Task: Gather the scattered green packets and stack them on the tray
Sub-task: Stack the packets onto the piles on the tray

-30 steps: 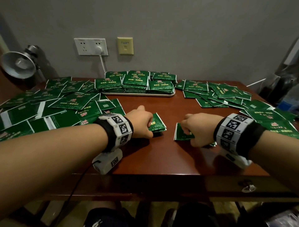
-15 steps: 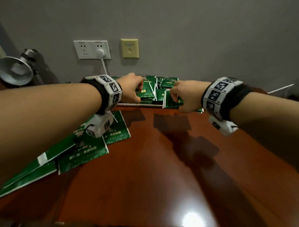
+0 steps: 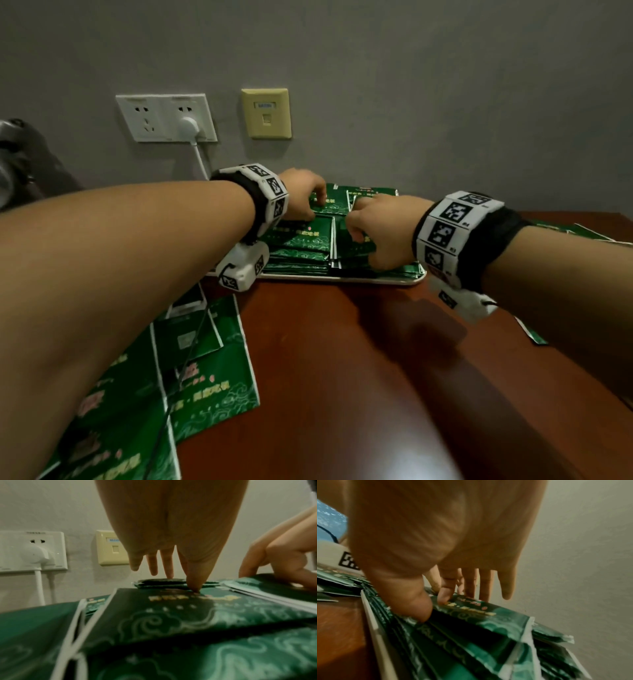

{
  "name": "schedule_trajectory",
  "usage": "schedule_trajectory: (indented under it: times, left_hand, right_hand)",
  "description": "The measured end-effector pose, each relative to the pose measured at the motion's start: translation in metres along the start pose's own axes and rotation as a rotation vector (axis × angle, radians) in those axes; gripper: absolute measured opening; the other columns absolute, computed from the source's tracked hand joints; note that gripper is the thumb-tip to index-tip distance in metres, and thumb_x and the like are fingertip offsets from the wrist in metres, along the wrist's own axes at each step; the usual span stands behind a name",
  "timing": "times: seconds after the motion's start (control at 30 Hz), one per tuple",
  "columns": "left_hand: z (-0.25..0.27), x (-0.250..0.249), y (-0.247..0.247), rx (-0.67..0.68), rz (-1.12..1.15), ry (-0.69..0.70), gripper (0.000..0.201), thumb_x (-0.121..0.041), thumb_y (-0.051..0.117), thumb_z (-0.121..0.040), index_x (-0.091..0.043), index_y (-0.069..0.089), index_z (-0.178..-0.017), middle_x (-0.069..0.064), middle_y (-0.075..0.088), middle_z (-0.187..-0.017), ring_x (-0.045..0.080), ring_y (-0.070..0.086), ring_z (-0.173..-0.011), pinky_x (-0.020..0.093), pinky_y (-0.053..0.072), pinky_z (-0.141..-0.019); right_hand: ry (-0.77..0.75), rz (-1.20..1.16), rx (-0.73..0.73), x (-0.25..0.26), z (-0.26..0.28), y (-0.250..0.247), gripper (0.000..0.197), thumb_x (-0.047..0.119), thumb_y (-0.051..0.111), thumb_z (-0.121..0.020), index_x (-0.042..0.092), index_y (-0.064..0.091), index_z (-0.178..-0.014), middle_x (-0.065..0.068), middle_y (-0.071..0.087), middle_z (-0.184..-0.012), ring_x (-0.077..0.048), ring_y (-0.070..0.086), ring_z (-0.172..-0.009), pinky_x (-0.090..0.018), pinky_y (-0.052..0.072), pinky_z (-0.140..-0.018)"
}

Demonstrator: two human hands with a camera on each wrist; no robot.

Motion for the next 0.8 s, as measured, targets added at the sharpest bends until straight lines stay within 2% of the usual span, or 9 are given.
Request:
schedule_trajectory:
  times: [0.13,0.2,0.27,0.4,0.47,0.53,0.63,0.73,0.8]
  left_hand:
    - [0.005,0.007,-0.002,-0.007,-0.054,-0.049,0.036,-0.014,0.063,-0.084,-0.025,0.061,-0.119,0.007,0.054,-0.125,0.030,0.047,-0.118,0.040,0.041,-0.100]
    - [0.015,0.007,-0.009,-0.020,-0.059,-0.093,0.040,-0.014,0.060,-0.086,-0.026,0.057,-0.124,0.009,0.051,-0.127,0.031,0.042,-0.120,0.042,0.039,-0.100]
    - [0.032,-0.003,-0.015,-0.032,-0.045,-0.097,0.040,-0.012,0.056,-0.087,-0.025,0.056,-0.125,0.009,0.049,-0.127,0.030,0.039,-0.121,0.043,0.039,-0.100]
    - [0.072,-0.049,-0.012,0.012,-0.064,-0.003,0.037,-0.015,0.055,-0.087,-0.025,0.056,-0.122,0.006,0.049,-0.127,0.028,0.040,-0.122,0.044,0.041,-0.102]
    - [0.093,-0.083,-0.004,0.058,-0.095,0.071,0.037,-0.019,0.057,-0.085,-0.024,0.057,-0.121,0.006,0.050,-0.123,0.028,0.041,-0.119,0.043,0.042,-0.099]
    - [0.112,-0.122,0.009,0.117,-0.119,0.142,0.038,-0.025,0.062,-0.084,-0.021,0.057,-0.122,0.008,0.051,-0.120,0.029,0.043,-0.116,0.041,0.044,-0.096]
    - [0.136,-0.177,0.035,0.255,-0.133,0.225,0.054,-0.039,0.071,-0.082,-0.014,0.055,-0.127,0.012,0.053,-0.123,0.032,0.050,-0.114,0.036,0.046,-0.091]
    - [0.149,-0.219,0.056,0.316,-0.043,0.250,0.073,-0.051,0.076,-0.075,-0.013,0.050,-0.132,0.012,0.050,-0.133,0.033,0.049,-0.123,0.039,0.044,-0.100]
    - [0.153,-0.234,0.063,0.334,-0.021,0.214,0.090,-0.054,0.075,-0.074,-0.014,0.037,-0.145,0.011,0.041,-0.146,0.033,0.042,-0.132,0.041,0.038,-0.108]
  right_hand:
    - [0.035,-0.035,-0.045,-0.003,0.013,-0.002,0.039,0.042,0.066,-0.072,0.033,0.051,-0.108,0.004,0.048,-0.114,-0.020,0.051,-0.103,-0.033,0.047,-0.072]
    - [0.071,-0.054,-0.081,-0.004,0.024,-0.005,0.043,0.043,0.065,-0.076,0.031,0.051,-0.115,0.003,0.048,-0.117,-0.021,0.050,-0.107,-0.033,0.043,-0.071]
    - [0.112,-0.072,-0.109,-0.003,0.040,-0.007,0.046,0.042,0.063,-0.078,0.029,0.051,-0.121,0.000,0.049,-0.120,-0.024,0.050,-0.112,-0.034,0.045,-0.076]
    - [0.215,-0.137,-0.038,0.005,0.077,0.002,0.054,0.040,0.065,-0.079,0.021,0.048,-0.127,-0.007,0.051,-0.125,-0.030,0.052,-0.115,-0.041,0.050,-0.089]
    - [0.263,-0.187,-0.012,0.008,0.102,0.009,0.055,0.041,0.064,-0.080,0.018,0.048,-0.128,-0.009,0.053,-0.125,-0.032,0.055,-0.113,-0.042,0.051,-0.090]
    - [0.304,-0.234,0.006,0.008,0.134,0.016,0.049,0.040,0.060,-0.085,0.015,0.050,-0.127,-0.011,0.055,-0.125,-0.033,0.057,-0.111,-0.040,0.051,-0.091]
    - [0.395,-0.264,0.084,-0.001,0.177,0.038,0.041,0.039,0.053,-0.093,0.010,0.053,-0.123,-0.012,0.059,-0.124,-0.032,0.059,-0.111,-0.031,0.048,-0.087]
    - [0.533,-0.290,0.126,-0.022,0.210,0.068,0.044,0.041,0.057,-0.090,0.007,0.057,-0.118,-0.014,0.065,-0.117,-0.032,0.063,-0.105,-0.033,0.051,-0.083]
    - [0.585,-0.284,0.142,-0.038,0.221,0.086,0.049,0.036,0.061,-0.086,0.008,0.052,-0.125,-0.014,0.062,-0.123,-0.031,0.061,-0.109,-0.033,0.051,-0.085]
Point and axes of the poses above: each hand's wrist, its own z-axis away from the middle knuckle, its own y-axis out of the palm, x = y × z, the point moved 5 cm from there along -z, towards the middle knuckle
